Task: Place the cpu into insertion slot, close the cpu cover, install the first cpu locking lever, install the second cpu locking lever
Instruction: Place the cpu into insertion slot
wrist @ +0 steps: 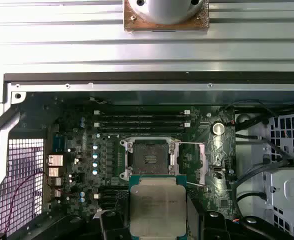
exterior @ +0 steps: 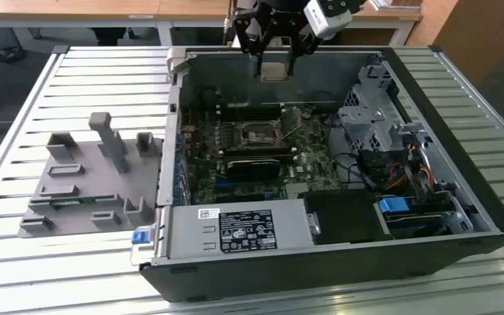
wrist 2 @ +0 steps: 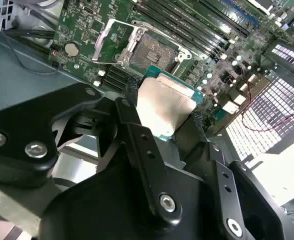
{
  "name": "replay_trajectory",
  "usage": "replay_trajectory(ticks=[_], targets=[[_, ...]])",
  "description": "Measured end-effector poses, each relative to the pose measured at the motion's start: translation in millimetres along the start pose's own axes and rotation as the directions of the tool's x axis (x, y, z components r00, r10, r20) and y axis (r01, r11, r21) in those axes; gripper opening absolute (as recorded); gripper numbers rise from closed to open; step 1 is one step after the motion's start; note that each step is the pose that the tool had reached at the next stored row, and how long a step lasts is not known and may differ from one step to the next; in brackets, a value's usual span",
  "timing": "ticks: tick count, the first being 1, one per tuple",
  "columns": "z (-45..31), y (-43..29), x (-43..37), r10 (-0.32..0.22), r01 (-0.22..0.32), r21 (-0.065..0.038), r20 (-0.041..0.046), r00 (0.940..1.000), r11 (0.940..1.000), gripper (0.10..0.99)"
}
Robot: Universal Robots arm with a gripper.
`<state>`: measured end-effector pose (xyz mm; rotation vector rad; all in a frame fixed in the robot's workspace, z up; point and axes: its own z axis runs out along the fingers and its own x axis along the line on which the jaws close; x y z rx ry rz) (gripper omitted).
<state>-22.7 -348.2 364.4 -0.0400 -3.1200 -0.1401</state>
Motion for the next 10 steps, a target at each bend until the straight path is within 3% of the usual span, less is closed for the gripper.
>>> replay_trajectory(ticks=[10], targets=[[0.0, 0.0, 0.0, 0.006, -0.006, 0.000, 0.0005, 1.0000, 1.0000, 0.545]])
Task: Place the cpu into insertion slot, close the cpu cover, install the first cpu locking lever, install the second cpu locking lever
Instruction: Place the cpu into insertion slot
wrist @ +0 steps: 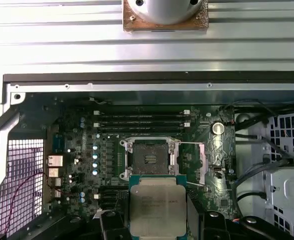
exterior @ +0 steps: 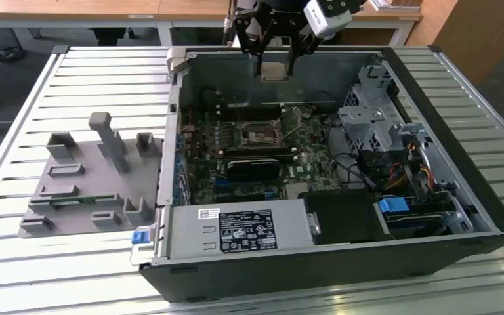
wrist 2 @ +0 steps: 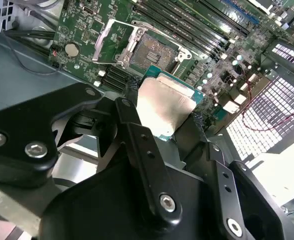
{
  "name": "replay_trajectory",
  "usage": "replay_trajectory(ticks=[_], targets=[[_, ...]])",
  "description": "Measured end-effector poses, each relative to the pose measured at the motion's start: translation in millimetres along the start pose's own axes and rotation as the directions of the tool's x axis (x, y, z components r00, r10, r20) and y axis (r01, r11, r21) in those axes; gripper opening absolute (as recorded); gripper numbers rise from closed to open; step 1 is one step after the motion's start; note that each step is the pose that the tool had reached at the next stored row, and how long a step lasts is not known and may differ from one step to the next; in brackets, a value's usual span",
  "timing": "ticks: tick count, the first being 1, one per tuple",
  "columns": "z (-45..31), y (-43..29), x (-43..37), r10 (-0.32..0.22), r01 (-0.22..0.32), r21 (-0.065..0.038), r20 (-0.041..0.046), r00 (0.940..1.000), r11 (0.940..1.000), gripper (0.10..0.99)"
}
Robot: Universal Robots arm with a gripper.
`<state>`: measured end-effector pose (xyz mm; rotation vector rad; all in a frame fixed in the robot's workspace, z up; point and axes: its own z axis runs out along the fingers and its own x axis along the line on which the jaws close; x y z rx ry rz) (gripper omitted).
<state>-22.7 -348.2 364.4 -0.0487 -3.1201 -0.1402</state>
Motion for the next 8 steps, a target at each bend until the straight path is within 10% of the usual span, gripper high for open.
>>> replay_trajectory(ticks=[8], targets=[[0.0, 0.0, 0.0, 0.013, -0.013, 0.000, 0.0012, 0.9999, 0.9999, 0.545]])
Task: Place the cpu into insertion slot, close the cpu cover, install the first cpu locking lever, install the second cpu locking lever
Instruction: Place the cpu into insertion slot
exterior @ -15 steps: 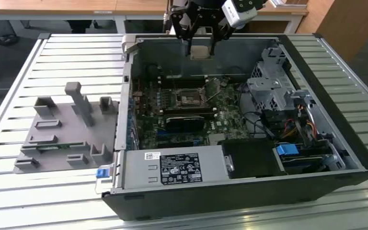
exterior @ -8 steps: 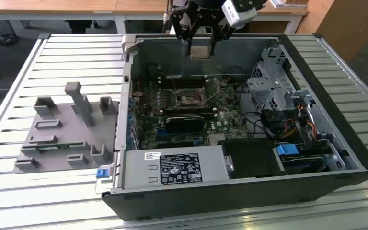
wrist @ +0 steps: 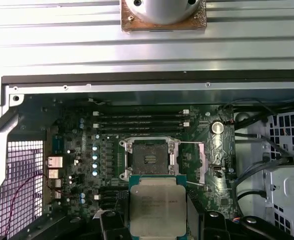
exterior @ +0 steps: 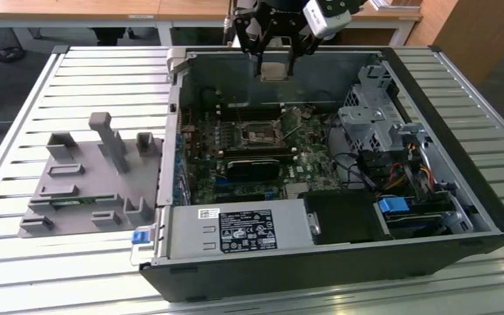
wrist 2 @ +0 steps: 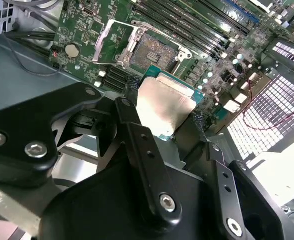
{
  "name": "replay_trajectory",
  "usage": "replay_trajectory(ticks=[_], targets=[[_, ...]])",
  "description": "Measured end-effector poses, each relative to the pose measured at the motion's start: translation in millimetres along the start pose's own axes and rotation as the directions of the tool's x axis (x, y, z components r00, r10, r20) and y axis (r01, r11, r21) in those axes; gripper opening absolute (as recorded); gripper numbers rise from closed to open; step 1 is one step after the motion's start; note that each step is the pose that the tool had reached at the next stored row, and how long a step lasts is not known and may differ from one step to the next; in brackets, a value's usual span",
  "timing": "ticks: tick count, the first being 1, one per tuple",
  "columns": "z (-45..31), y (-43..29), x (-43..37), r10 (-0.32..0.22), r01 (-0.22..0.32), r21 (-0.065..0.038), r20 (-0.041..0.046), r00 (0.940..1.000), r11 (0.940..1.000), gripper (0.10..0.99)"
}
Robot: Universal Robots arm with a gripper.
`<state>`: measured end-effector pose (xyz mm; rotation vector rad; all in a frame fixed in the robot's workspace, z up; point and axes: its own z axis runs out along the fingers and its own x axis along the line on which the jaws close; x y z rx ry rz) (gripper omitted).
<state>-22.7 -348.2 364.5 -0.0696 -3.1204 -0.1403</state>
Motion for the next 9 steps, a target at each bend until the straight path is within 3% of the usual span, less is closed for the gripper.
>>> replay_trajectory(ticks=[9], targets=[[0.0, 0.0, 0.0, 0.020, -0.020, 0.000, 0.0017, 0.9998, 0.9998, 0.545]])
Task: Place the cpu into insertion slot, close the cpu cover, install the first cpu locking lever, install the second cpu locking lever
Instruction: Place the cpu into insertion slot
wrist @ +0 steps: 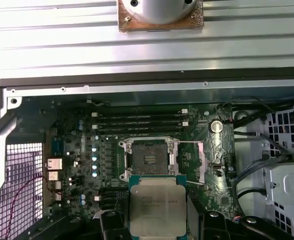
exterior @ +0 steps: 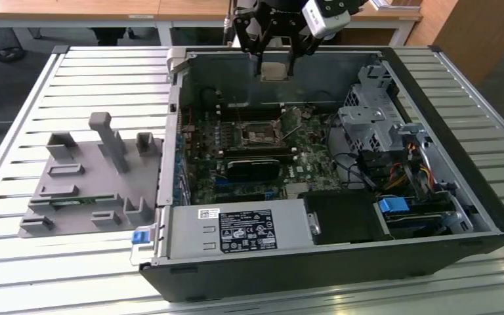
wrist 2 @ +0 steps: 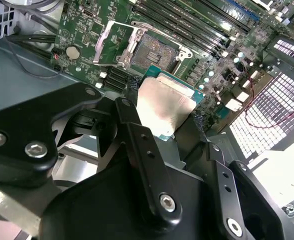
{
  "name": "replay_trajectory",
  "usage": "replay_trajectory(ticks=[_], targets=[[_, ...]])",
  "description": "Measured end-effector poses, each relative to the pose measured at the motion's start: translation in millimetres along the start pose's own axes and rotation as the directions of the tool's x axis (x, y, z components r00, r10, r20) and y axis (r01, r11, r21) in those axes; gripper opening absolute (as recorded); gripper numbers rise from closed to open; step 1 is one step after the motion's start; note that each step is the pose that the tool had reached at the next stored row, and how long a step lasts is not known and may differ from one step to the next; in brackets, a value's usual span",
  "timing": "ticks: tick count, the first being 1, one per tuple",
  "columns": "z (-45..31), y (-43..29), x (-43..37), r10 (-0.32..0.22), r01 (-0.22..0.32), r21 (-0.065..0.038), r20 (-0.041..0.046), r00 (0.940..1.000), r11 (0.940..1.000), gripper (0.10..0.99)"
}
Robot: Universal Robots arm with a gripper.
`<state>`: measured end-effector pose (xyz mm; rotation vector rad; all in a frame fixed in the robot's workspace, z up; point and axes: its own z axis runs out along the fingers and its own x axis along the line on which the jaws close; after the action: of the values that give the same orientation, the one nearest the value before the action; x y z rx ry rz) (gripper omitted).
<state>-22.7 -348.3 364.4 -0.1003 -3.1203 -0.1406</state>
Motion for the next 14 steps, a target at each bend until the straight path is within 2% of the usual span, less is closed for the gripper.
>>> replay_trajectory(ticks=[14], targets=[[0.0, 0.0, 0.0, 0.024, -0.024, 0.000, 0.0022, 0.9997, 0.9997, 0.545]])
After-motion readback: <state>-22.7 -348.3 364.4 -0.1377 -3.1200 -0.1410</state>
